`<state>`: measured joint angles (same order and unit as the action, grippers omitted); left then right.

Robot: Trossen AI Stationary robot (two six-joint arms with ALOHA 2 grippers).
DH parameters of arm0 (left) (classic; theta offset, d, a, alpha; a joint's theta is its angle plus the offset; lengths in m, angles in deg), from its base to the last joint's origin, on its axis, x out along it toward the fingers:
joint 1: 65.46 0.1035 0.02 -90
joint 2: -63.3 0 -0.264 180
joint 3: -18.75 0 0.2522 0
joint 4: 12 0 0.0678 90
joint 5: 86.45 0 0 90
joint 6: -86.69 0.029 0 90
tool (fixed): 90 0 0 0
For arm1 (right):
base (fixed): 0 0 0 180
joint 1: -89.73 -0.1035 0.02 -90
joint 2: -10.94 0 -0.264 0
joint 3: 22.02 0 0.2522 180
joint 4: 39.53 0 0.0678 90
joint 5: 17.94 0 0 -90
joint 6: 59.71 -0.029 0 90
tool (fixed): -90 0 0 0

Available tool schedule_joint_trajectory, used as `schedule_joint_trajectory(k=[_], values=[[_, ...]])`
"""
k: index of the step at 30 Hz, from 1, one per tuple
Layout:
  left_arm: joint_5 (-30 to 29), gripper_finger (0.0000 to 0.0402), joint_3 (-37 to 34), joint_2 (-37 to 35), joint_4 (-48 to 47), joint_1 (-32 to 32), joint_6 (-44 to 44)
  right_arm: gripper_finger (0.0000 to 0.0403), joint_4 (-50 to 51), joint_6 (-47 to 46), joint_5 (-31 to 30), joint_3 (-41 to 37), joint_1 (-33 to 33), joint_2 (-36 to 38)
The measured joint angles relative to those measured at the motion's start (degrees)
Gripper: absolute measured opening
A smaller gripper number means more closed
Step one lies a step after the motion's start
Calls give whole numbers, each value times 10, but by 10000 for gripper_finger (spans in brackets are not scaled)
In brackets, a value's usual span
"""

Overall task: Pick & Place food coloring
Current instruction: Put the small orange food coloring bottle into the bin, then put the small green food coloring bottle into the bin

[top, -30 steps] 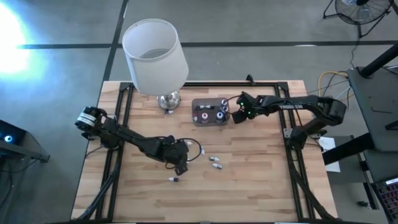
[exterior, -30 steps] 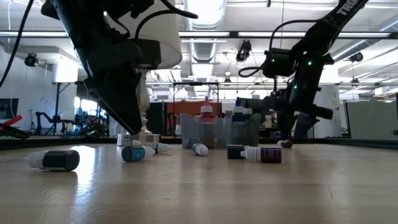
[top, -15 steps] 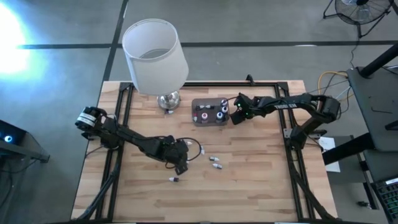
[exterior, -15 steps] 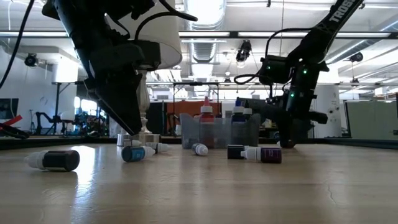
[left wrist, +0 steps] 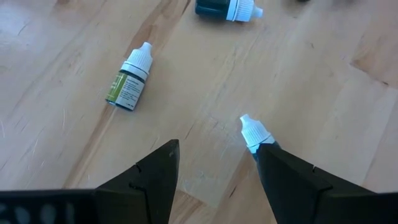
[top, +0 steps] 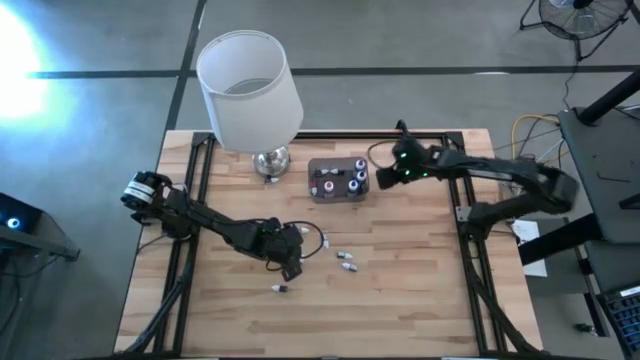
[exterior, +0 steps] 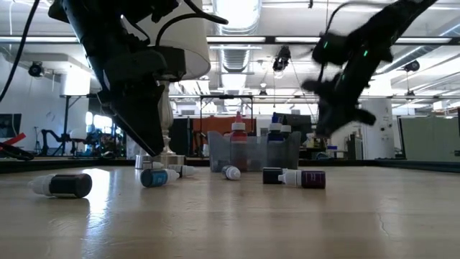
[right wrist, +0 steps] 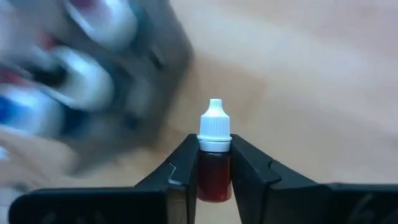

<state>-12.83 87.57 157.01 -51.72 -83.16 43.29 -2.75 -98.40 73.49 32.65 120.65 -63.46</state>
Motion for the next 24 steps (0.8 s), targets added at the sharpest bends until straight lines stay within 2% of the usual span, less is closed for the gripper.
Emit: schedule_joint_trajectory(k=[2,4,7,9,14,17,21,24], values=[[0,194,0,0,1,0,0,64,-25,-31,-19,2,-9,52],[-1,194,0,0,5,0,3,65,-92,-60,-27,8,-12,85],[-1,194,0,0,10,0,16,65,-188,-76,-16,24,-11,76],[0,194,0,0,10,0,26,68,-202,-73,0,48,-11,41],[6,194,0,0,-17,1,27,107,-189,-53,68,117,-20,-71],[9,194,0,-1,-56,1,-12,145,-175,-48,92,163,-31,-120],[-16,194,-1,-37,-81,2,-45,192,-90,-8,53,224,-41,-135],[-73,194,-1,-82,-89,9,-38,220,1,47,-1,265,-51,-120]])
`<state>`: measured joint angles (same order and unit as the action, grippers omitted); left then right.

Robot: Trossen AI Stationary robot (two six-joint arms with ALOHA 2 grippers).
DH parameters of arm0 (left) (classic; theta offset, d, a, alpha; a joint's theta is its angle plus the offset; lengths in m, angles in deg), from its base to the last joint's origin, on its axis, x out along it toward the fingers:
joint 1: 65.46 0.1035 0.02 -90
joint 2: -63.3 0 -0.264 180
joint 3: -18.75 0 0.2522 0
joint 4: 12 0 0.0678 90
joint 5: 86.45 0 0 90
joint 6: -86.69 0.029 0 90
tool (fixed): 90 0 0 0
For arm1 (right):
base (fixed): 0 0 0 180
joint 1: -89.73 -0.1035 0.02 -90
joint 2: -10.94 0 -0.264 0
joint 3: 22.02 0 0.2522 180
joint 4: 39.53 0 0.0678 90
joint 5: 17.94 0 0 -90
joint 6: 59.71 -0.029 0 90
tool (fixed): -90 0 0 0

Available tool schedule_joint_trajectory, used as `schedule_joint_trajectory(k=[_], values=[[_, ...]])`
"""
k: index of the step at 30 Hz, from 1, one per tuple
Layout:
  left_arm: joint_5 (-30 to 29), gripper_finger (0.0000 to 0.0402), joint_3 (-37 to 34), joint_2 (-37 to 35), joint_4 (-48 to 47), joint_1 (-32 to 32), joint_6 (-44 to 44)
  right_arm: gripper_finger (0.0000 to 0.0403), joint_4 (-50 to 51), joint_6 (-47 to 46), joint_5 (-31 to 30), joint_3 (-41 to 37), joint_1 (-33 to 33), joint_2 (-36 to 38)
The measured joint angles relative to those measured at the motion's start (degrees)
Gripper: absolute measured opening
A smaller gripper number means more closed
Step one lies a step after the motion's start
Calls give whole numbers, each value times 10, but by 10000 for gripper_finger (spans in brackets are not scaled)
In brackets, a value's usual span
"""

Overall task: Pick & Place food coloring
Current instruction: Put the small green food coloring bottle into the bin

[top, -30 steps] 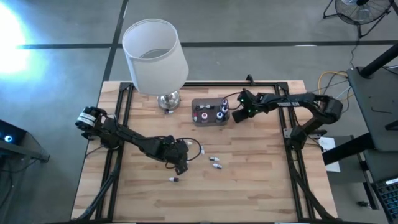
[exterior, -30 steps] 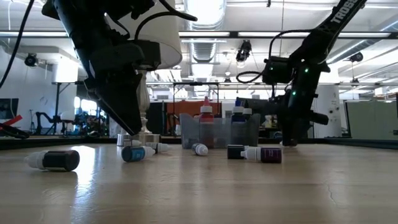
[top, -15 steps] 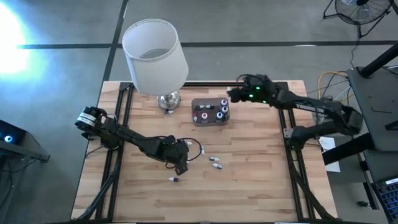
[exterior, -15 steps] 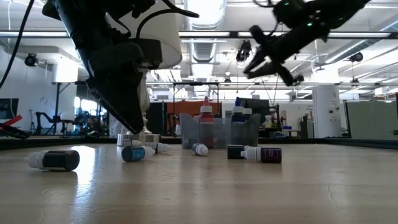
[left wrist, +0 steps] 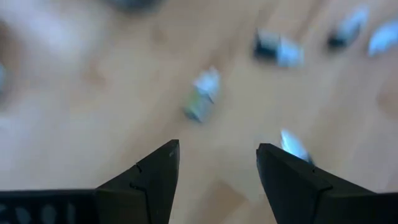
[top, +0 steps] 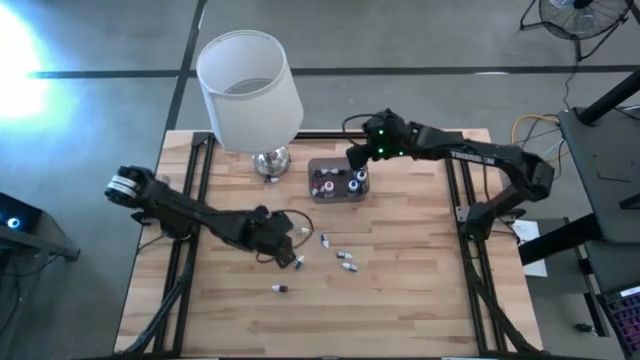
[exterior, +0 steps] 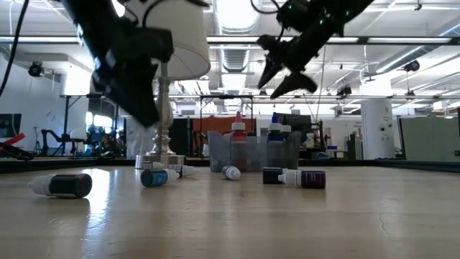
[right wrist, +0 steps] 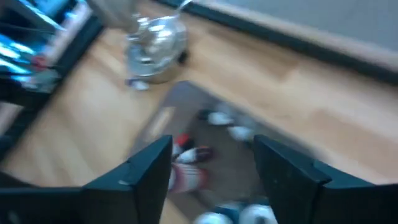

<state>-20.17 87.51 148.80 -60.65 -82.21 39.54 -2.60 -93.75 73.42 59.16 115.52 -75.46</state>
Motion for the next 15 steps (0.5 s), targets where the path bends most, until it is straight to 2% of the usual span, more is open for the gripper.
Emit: schedule_joint_trajectory(k=[2,4,7,10,12,15], values=[[-30,194,-3,-33,4,9,31,234,53,33,-32,20,-12,20],[-13,194,-15,-63,19,34,70,246,92,57,-55,28,-30,43],[107,191,-61,-85,91,86,139,258,146,68,-70,22,-54,76],[216,185,-124,-88,253,117,219,265,189,63,-96,3,-83,110],[228,184,-150,-83,321,124,266,267,206,46,-122,-16,-108,134],[211,183,-161,-58,324,128,328,267,218,14,-166,-49,-148,169]])
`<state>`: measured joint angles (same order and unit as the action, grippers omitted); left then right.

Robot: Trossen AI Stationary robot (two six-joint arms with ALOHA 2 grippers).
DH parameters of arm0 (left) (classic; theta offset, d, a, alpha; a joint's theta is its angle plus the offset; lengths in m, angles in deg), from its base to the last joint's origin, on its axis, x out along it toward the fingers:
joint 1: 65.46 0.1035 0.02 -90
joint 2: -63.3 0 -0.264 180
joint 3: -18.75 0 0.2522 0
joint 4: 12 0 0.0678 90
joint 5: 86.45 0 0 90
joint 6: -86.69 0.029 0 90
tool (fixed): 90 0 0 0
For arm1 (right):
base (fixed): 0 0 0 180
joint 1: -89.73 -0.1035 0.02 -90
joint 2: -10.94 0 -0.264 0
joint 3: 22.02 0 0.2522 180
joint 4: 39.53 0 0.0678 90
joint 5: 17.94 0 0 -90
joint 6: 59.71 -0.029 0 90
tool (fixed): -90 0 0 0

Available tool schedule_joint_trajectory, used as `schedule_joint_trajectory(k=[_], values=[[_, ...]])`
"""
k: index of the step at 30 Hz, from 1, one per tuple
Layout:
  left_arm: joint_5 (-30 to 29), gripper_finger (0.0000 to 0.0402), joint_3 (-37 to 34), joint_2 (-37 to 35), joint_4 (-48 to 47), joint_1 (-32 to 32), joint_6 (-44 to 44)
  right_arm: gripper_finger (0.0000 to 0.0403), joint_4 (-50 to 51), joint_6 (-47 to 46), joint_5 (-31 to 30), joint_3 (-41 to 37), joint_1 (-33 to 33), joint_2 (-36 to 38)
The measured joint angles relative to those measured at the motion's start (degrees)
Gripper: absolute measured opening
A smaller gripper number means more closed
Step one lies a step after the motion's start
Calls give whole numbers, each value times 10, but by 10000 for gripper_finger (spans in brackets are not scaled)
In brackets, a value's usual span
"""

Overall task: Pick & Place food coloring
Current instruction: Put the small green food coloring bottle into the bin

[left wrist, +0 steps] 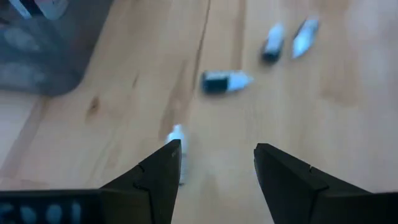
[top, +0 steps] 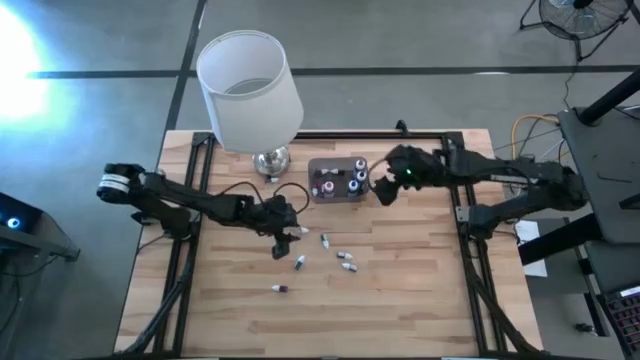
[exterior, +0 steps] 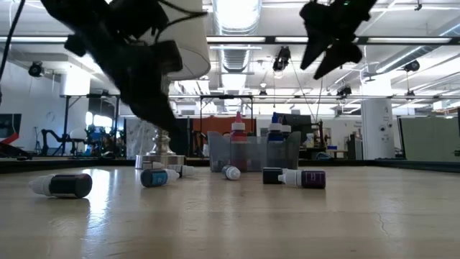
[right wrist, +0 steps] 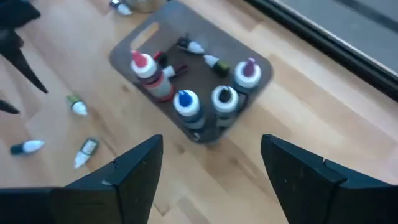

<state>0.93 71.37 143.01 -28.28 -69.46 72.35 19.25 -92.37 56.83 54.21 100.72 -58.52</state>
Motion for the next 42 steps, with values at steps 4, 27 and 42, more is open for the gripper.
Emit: schedule_joint_trajectory(k=[4,27,42], values=[[-6,183,6,37,3,-1,81,265,-2,-50,-50,-43,-35,43],[-15,54,50,148,-15,42,68,256,-12,-117,-78,-112,-63,76],[-111,38,221,40,-23,149,125,247,-29,-123,-107,-112,-63,102]])
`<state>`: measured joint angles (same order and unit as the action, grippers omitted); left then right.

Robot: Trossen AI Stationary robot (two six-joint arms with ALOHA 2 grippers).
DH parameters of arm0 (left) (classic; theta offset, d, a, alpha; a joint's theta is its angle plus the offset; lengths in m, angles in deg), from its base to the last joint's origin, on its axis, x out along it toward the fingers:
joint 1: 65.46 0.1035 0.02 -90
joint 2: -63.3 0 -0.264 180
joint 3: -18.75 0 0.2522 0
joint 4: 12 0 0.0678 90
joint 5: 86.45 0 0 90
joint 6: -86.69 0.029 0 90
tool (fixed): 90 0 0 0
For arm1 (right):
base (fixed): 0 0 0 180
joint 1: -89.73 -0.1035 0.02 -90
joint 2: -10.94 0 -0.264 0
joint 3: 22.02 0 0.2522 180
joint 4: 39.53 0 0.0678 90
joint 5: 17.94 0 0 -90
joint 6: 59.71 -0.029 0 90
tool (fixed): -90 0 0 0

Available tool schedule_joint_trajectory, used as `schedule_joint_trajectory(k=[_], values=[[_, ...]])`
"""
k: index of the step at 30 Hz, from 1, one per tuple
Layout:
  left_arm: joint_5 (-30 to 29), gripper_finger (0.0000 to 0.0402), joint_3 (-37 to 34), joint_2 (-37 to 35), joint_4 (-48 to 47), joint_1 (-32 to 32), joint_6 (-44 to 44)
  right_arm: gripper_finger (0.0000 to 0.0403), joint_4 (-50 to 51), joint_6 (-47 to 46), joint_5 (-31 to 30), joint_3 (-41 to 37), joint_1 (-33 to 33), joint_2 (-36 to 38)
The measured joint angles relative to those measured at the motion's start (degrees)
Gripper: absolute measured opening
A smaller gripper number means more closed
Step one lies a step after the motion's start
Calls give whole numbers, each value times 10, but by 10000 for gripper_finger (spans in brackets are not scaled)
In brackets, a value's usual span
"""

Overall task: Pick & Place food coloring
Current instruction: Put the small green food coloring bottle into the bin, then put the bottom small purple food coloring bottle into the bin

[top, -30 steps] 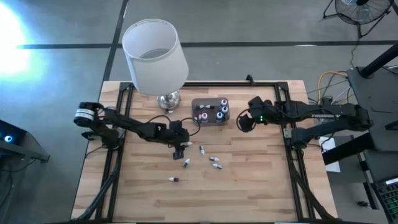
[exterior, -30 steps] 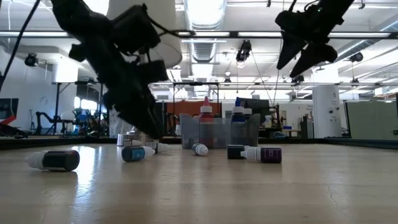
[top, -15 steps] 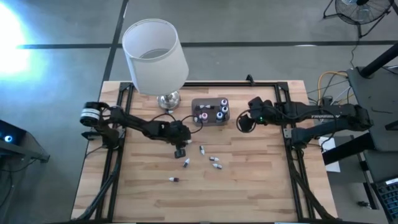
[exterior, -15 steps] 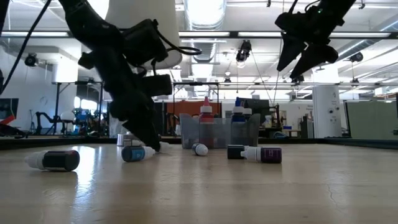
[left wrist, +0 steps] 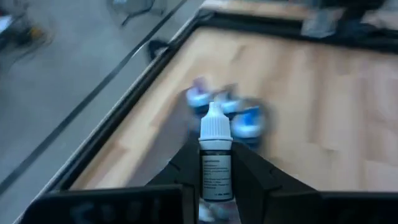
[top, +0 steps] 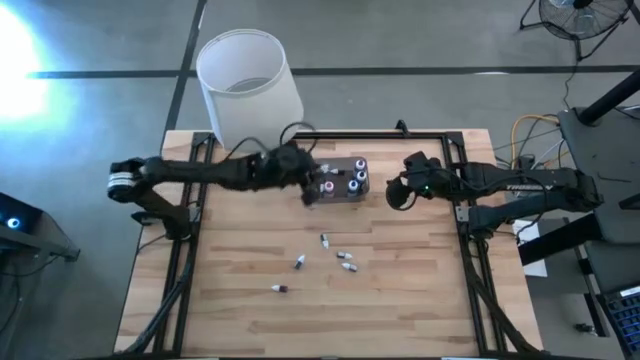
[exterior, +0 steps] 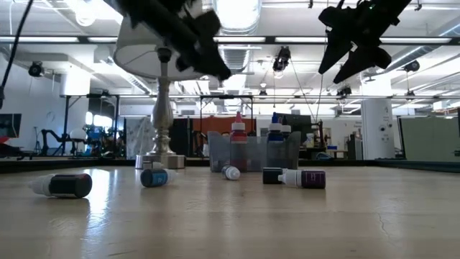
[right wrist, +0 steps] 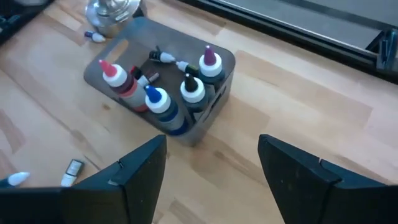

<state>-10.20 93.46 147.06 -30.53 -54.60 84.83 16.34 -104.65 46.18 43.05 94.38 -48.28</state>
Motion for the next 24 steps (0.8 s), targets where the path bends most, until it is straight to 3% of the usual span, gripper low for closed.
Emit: schedule_joint_trajectory(k=[5,10,18,24], values=[[2,51,28,79,16,74,-28,252,-16,0,9,0,-3,-6],[9,86,52,122,9,84,-39,270,-18,-10,58,0,-16,-30],[-27,129,58,75,-38,34,-30,297,-33,-10,68,-2,-52,-85],[-52,130,56,11,-80,-35,-78,296,-86,48,157,-5,-95,-170]])
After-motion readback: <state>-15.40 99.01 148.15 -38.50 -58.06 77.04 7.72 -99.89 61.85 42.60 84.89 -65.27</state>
